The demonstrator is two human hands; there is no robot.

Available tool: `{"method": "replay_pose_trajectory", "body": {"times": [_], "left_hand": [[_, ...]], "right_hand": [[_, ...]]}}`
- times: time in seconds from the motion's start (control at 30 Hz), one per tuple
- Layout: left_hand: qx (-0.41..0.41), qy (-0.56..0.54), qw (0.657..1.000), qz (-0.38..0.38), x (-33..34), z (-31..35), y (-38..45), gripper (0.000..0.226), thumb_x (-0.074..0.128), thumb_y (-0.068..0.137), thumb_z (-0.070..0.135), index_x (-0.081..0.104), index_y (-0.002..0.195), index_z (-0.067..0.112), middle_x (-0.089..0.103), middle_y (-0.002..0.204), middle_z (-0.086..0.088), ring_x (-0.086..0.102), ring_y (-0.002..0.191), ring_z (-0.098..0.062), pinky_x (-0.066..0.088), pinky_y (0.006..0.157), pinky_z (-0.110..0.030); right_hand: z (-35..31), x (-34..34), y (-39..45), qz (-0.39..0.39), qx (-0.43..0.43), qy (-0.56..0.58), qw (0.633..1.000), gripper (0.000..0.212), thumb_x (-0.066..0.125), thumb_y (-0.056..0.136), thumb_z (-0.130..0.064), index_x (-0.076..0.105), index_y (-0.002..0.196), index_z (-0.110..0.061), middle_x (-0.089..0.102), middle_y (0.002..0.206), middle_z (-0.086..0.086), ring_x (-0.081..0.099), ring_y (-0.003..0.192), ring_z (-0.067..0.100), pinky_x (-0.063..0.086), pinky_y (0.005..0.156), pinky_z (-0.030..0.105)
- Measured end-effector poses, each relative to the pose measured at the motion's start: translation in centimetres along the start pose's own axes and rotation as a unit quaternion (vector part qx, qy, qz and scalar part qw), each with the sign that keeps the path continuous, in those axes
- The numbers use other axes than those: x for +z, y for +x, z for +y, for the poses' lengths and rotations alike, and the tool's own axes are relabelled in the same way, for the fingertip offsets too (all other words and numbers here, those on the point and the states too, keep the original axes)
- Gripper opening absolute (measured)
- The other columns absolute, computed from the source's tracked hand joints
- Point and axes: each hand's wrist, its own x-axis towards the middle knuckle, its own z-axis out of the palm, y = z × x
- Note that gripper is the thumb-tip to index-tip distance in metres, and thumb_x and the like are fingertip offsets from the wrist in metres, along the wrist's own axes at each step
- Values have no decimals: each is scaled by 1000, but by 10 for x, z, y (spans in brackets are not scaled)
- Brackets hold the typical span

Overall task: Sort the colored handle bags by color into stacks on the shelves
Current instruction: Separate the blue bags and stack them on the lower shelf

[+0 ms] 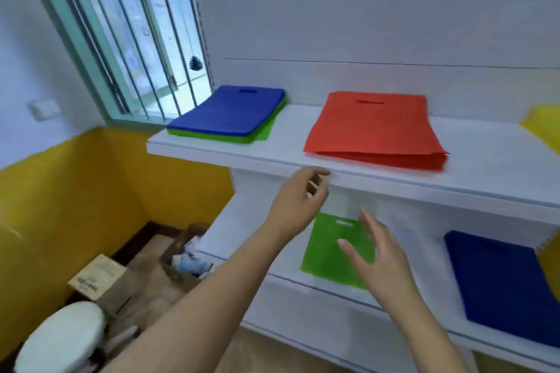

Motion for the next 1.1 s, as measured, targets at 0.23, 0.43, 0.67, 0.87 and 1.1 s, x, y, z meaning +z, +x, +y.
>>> {"method": "replay_pose_trajectory", "body": {"times": [0.23, 0.43, 0.67, 0.87, 1.1], "left_hand": [[23, 77, 995, 61, -171, -41, 21, 27, 55, 96, 25, 61, 122, 25, 59, 102, 12, 56, 91, 0, 45, 75, -14], [1, 93, 993, 69, -248, -97, 53, 30, 51, 98, 29, 56, 127, 26, 57, 108, 11, 54, 100, 1, 44, 82, -16], [8, 99, 993, 67, -295, -160, 146, 26, 53, 97, 31, 56, 123, 29, 56, 108, 11, 54, 101, -2, 44, 83, -18], [51, 216, 975, -3, -311, -216, 263, 36, 54, 97, 32, 53, 131, 21, 54, 124, 1, 51, 117, -13, 42, 98, -29], [79, 375, 914, -132, -288, -266, 388, 51, 49, 97, 36, 40, 144, 18, 44, 140, -10, 43, 127, -30, 41, 104, -47]], "right_hand": [[-98, 105, 36, -13, -41, 33, 999, 68, 69, 83, -46, 39, 143, -35, 44, 141, -15, 42, 129, 10, 36, 109, 34], [-141, 163, 71, -7, -73, 18, 997, 68, 65, 81, -53, 41, 142, -34, 43, 144, -12, 43, 131, 11, 37, 111, 39], [-174, 199, 177, 29, -116, -35, 992, 71, 61, 84, -55, 35, 147, -33, 39, 147, -12, 36, 136, 7, 34, 112, 31], [-169, 215, 278, 12, -42, -166, 985, 84, 55, 82, -66, 20, 152, -36, 17, 159, -12, 8, 147, 15, 14, 119, 32], [-151, 241, 308, -26, 30, -315, 948, 136, -19, 35, -100, 18, 151, -41, 6, 160, -19, 15, 146, 9, 13, 120, 30]]}}
